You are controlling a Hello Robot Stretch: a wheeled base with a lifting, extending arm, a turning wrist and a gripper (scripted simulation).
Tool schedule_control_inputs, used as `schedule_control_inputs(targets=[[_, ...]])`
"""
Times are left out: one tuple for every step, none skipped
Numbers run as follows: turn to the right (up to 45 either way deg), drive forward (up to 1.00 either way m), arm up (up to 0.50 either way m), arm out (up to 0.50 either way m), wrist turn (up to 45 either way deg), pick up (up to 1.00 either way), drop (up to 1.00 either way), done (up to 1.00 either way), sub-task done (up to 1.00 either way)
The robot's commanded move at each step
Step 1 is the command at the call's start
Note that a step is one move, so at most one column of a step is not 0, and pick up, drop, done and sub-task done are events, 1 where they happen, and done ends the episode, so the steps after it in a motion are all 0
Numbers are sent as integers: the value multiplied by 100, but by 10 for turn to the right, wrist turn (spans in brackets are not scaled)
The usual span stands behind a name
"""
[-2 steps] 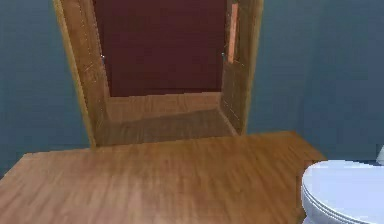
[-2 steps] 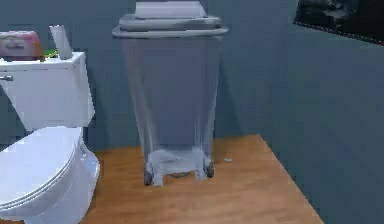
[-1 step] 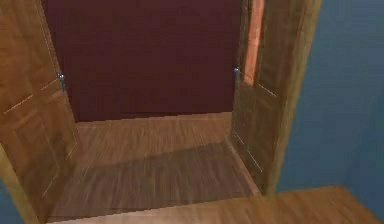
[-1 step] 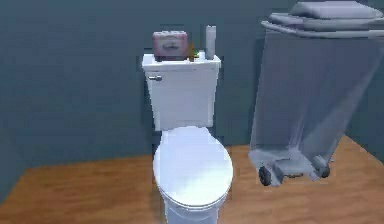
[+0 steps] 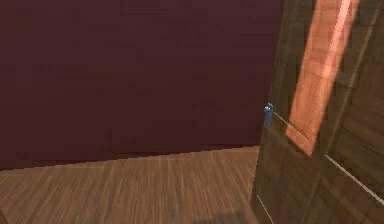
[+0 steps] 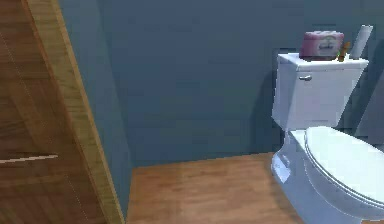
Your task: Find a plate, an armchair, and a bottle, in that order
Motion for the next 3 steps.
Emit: schedule_control_inputs(targets=[[30, 0, 0, 0, 0, 0, 0, 0, 0], [0, 100, 0, 0, 0, 0, 0, 0, 0], [0, 30, 0, 0, 0, 0, 0, 0, 0]])
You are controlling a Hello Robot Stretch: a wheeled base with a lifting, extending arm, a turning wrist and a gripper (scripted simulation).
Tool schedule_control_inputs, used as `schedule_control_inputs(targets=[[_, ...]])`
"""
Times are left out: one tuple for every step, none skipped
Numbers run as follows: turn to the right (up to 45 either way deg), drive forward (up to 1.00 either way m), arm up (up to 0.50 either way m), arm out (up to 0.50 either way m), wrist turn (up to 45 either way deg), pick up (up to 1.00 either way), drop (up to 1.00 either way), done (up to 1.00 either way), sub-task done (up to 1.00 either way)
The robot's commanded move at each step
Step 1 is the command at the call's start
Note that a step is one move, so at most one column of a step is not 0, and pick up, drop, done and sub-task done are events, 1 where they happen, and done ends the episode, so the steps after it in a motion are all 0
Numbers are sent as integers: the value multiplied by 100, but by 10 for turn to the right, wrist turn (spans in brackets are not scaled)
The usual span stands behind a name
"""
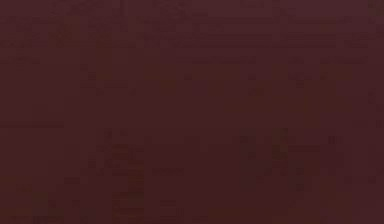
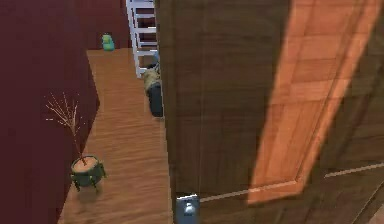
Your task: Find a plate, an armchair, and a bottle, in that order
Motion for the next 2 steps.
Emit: schedule_control_inputs(targets=[[390, 0, 0, 0, 0, 0, 0, 0, 0], [0, 70, 0, 0, 0, 0, 0, 0, 0]])
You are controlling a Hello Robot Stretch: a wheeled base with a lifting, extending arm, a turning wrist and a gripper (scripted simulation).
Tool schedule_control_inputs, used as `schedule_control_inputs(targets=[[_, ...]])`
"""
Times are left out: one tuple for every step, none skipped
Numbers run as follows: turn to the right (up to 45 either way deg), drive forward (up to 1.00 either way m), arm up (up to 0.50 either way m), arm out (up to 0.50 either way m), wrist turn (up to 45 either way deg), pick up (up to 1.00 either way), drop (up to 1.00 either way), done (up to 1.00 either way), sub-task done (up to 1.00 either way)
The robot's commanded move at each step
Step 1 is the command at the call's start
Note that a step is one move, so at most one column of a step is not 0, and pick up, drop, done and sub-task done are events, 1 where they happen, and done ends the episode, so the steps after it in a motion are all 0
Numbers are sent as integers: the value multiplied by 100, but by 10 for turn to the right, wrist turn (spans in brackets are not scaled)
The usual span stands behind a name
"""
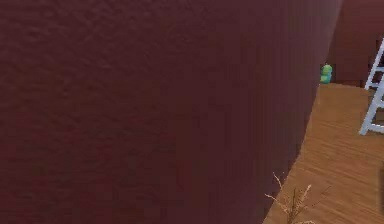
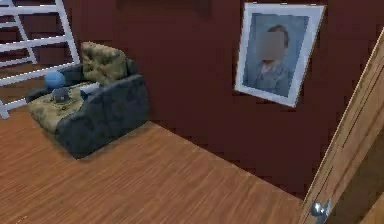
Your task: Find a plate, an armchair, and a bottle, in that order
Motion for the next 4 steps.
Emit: schedule_control_inputs(targets=[[450, 0, 0, 0, 0, 0, 0, 0, 0], [210, 0, 0, 0, 0, 0, 0, 0, 0], [0, 55, 0, 0, 0, 0, 0, 0, 0], [0, 65, 0, 0, 0, 0, 0, 0, 0]])
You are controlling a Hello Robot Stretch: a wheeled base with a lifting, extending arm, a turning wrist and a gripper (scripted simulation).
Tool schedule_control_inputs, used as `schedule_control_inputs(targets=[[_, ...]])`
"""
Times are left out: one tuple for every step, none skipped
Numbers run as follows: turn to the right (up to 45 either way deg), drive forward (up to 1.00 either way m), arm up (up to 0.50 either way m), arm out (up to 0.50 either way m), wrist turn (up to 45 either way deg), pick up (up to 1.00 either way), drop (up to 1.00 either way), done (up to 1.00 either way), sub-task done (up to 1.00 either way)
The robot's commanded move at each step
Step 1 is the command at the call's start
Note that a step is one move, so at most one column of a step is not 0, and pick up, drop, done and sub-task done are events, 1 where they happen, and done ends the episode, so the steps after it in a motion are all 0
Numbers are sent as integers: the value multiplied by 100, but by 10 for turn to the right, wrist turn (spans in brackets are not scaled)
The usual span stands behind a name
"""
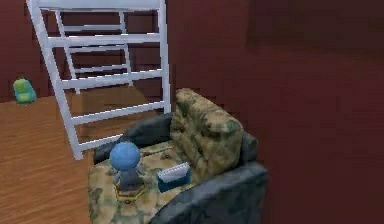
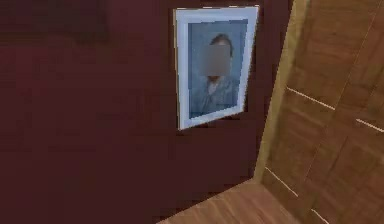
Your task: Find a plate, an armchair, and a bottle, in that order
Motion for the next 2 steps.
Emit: schedule_control_inputs(targets=[[-450, 0, 0, 0, 0, 0, 0, 0, 0], [-450, 0, 0, 0, 0, 0, 0, 0, 0]])
